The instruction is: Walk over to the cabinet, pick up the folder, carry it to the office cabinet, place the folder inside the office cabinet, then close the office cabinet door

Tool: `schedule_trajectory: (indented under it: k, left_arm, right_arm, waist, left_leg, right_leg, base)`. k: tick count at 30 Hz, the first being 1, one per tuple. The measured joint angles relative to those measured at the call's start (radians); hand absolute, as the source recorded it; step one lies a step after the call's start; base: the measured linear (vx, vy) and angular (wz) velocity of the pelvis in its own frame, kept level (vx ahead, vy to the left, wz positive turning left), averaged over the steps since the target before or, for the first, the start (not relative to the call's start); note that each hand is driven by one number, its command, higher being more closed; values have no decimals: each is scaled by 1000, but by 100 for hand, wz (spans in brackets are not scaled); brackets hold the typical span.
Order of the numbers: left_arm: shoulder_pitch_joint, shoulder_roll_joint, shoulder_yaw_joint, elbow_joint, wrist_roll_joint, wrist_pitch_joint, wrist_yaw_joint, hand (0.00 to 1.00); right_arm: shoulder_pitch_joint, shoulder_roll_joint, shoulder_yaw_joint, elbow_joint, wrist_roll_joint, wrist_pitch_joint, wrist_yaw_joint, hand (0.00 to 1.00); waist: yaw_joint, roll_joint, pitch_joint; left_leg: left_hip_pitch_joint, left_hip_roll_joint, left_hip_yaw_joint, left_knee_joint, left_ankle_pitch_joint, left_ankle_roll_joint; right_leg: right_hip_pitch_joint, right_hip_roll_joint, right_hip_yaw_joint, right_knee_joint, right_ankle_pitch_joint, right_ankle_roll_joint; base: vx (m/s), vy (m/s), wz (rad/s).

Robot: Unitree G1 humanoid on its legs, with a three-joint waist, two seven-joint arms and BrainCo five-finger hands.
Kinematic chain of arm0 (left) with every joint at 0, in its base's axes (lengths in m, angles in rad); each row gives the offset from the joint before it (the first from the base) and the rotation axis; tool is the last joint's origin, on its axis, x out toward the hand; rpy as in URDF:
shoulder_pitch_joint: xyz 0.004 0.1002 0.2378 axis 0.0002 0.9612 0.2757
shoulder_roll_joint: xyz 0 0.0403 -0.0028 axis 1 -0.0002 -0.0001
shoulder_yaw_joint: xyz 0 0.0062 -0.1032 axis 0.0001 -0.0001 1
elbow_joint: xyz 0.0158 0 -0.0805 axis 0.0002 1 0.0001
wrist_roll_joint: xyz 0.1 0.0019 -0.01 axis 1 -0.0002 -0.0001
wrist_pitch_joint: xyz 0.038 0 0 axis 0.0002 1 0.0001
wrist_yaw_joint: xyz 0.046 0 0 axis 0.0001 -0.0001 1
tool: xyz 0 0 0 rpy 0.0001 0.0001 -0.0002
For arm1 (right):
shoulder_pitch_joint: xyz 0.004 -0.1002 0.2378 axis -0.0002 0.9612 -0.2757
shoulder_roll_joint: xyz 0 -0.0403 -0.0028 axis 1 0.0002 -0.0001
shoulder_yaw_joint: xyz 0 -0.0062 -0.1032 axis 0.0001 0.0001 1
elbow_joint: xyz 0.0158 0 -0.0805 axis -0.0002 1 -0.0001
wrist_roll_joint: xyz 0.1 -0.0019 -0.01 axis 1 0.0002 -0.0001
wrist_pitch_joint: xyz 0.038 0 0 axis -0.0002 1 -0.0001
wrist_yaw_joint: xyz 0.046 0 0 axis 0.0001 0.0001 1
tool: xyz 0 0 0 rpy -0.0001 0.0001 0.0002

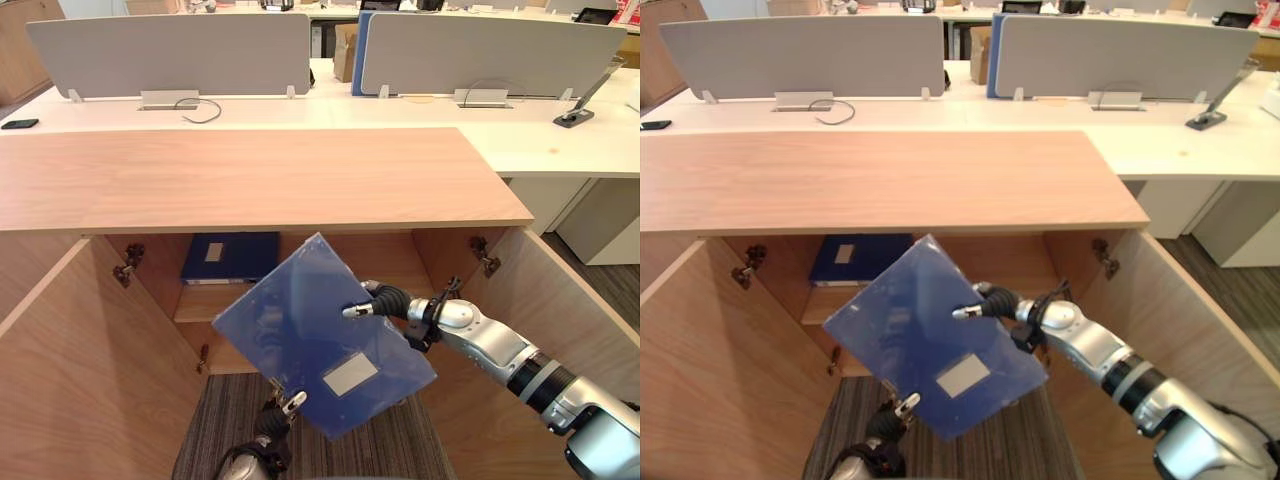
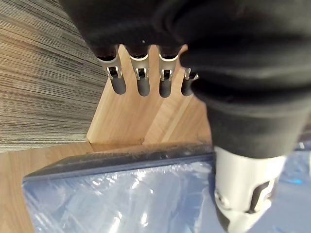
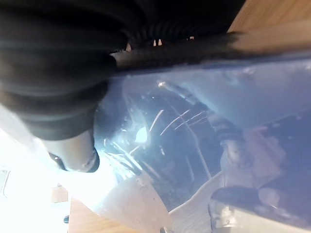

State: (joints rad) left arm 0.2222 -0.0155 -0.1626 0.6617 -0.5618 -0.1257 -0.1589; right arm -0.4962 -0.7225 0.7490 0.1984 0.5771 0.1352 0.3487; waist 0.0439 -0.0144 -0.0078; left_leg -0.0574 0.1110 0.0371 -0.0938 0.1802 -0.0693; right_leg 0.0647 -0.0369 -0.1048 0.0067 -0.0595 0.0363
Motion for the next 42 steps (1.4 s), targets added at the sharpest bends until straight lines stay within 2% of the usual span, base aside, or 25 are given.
schedule_trajectory:
  k: [6,7,9,11,12,14,20,23,26,28,29,30,32,34,38,42]
  left_arm:
    - [-12,-6,73,45,9,12,-14,0]
    - [-20,-6,84,45,17,12,-19,0]
    - [-48,-6,107,43,19,12,-24,0]
    - [-72,-5,132,20,19,11,-26,0]
    - [-78,-4,139,14,19,11,-26,0]
    - [-102,6,153,-16,19,10,-28,0]
    - [-131,58,158,-88,15,-1,-34,0]
    - [-154,64,176,-119,2,-21,-38,0]
    - [-181,73,191,-127,-30,-23,-38,0]
    - [-187,89,249,-112,-75,-23,2,0]
    - [-189,114,278,-49,-97,-18,31,0]
    - [-190,130,283,-10,-103,-11,46,0]
    - [-185,149,300,74,-130,12,83,0]
    - [-182,147,303,86,-139,16,93,0]
    - [-181,138,306,92,-159,19,112,0]
    - [-180,137,307,117,-179,20,135,0]
  right_arm:
    - [16,13,21,10,-15,-1,0,100]
    - [15,14,20,10,-15,-1,0,100]
    - [-4,13,18,10,-15,-3,0,100]
    - [-29,7,14,10,-15,-7,0,100]
    - [-33,5,14,10,-15,-9,0,100]
    - [-42,5,-15,9,-15,-13,0,100]
    - [-63,3,-47,-3,-15,-39,-1,100]
    - [-61,11,-100,-6,-14,-47,-3,100]
    - [-33,33,-191,-4,-13,-51,-16,100]
    - [-20,59,-303,4,42,-62,-16,100]
    - [-22,87,-365,0,94,-94,-8,100]
    - [-24,108,-393,0,110,-108,-18,100]
    - [-44,166,-499,24,157,-146,-90,100]
    - [-87,194,-560,68,193,-162,-133,100]
    - [-206,209,-670,171,307,-187,-244,100]
    - [-275,223,-777,238,417,-212,-321,100]
  waist:
    - [4,0,53]
    - [5,1,69]
    - [4,3,123]
    - [3,9,187]
    - [3,8,199]
    - [8,7,259]
    - [9,1,357]
    - [23,-1,395]
    - [21,1,427]
    - [8,-5,453]
    - [1,-15,470]
    - [1,-18,475]
    - [7,-20,477]
    - [15,-20,480]
    - [35,-20,483]
    - [44,-18,483]
  left_leg:
    - [-6,1,-1,17,-7,3]
    - [-33,-1,0,55,-22,6]
    - [-84,-5,1,163,-70,7]
    - [-184,-6,0,367,-162,16]
    - [-208,-4,0,410,-183,16]
    - [-289,0,5,573,-265,20]
    - [-459,-2,19,807,-371,23]
    - [-554,0,25,931,-437,23]
    - [-613,2,28,998,-478,33]
    - [-658,0,19,1047,-491,40]
    - [-678,-2,20,1070,-500,49]
    - [-687,-1,20,1081,-505,49]
    - [-733,-1,19,1124,-515,58]
    - [-758,-3,19,1147,-520,64]
    - [-816,-18,19,1197,-535,73]
    - [-889,-25,13,1252,-542,80]
  right_leg:
    - [-13,-1,-1,31,-11,4]
    - [-46,-7,-1,77,-29,4]
    - [-96,-21,0,179,-71,6]
    - [-178,-33,8,334,-142,5]
    - [-199,-35,11,371,-160,5]
    - [-283,-50,32,532,-242,11]
    - [-470,-77,62,788,-365,20]
    - [-568,-101,55,915,-408,30]
    - [-626,-141,13,986,-423,44]
    - [-659,-164,-9,1033,-436,51]
    - [-680,-184,-28,1060,-439,55]
    - [-687,-190,-36,1070,-441,56]
    - [-717,-213,-63,1106,-450,64]
    - [-734,-222,-67,1126,-457,66]
    - [-773,-253,-81,1167,-498,54]
    - [-830,-274,-87,1218,-525,43]
  base:
    - [-8,3,0]
    - [-66,15,-4]
    - [-99,15,-6]
    - [-127,28,-6]
    - [-97,34,-9]
    - [-141,51,-15]
    - [-57,48,-9]
    - [33,66,-13]
    - [60,102,-3]
    - [33,87,15]
    - [7,54,7]
    - [2,64,8]
    - [-2,56,16]
    - [-30,50,18]
    - [-85,50,14]
    - [-89,52,7]
